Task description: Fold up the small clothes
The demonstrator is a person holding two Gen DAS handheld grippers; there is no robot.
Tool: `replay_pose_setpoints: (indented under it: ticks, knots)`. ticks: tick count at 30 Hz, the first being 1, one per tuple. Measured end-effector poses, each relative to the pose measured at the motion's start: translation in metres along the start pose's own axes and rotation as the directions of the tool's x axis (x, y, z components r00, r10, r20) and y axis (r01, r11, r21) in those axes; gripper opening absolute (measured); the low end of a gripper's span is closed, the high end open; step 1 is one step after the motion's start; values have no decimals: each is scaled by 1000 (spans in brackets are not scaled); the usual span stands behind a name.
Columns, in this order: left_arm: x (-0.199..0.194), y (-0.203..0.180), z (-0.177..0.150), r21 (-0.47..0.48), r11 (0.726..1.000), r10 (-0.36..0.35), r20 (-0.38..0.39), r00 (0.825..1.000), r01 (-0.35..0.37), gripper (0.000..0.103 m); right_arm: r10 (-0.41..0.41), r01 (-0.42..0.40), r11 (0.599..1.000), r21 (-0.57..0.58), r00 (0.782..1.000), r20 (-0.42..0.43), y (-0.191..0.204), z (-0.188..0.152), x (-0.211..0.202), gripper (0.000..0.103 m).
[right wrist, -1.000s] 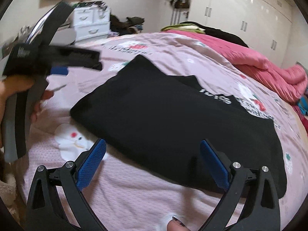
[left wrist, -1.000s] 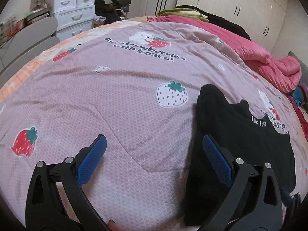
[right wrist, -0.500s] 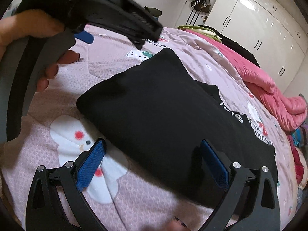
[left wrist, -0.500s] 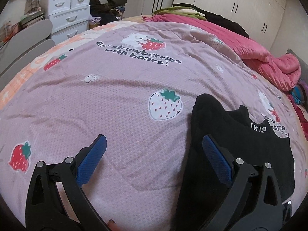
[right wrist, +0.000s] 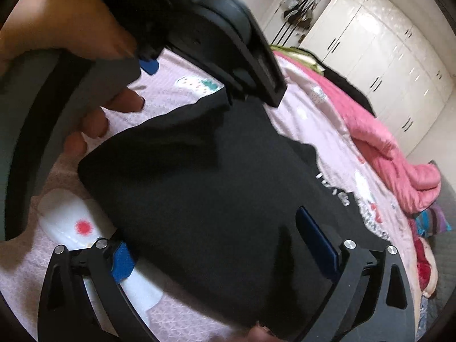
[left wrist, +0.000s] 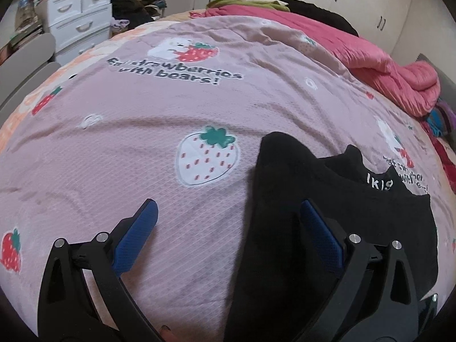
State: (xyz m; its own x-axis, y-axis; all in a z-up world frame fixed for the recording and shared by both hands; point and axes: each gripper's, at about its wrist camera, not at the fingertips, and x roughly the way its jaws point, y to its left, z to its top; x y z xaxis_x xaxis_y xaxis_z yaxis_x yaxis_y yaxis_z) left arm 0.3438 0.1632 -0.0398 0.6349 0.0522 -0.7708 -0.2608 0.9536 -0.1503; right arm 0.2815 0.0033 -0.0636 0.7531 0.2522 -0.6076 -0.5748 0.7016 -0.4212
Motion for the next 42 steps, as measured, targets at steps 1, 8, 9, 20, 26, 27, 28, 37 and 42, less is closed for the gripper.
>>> replay_pose_setpoints:
  ticks: [1,8,9,20,26,27,28,37,42]
  knots:
    - [1,-2,1,5,1000,-9,-4,1000,9,93,8,-8,1000,0,1000,8,-2,0,-1,71]
    - [11,-11,3,25,999,-35,-33,999,36,93,14,-15,1000,11,995,100,-7,-4,-21,22]
    - [12,-11,2,24,999,-44,-38,998,44,93,15,-18,1000,23,994,107,-11,-4,-22,21]
    - [4,-33,-4,-7,967,-255,-25,967,255,40,-34,-2,984,179,980,197,-47,-17,-47,12]
    - [-19,-59,-7,26,934,-358,28,933,357,20,-75,16,966,258,973,218,-62,-32,-70,10]
    - [-25,-64,-6,36,928,-373,39,927,372,19,-85,21,961,276,972,221,-67,-36,-73,10]
    - [-29,-69,-7,48,925,-379,48,924,377,19,-93,27,958,284,970,222,-69,-38,-76,10]
    - [-62,-137,-5,169,903,-412,72,908,396,19,-158,55,905,423,964,212,-108,-67,-97,10]
    - [-63,-180,-7,223,892,-410,41,911,392,20,-168,44,845,533,968,186,-136,-88,-104,9]
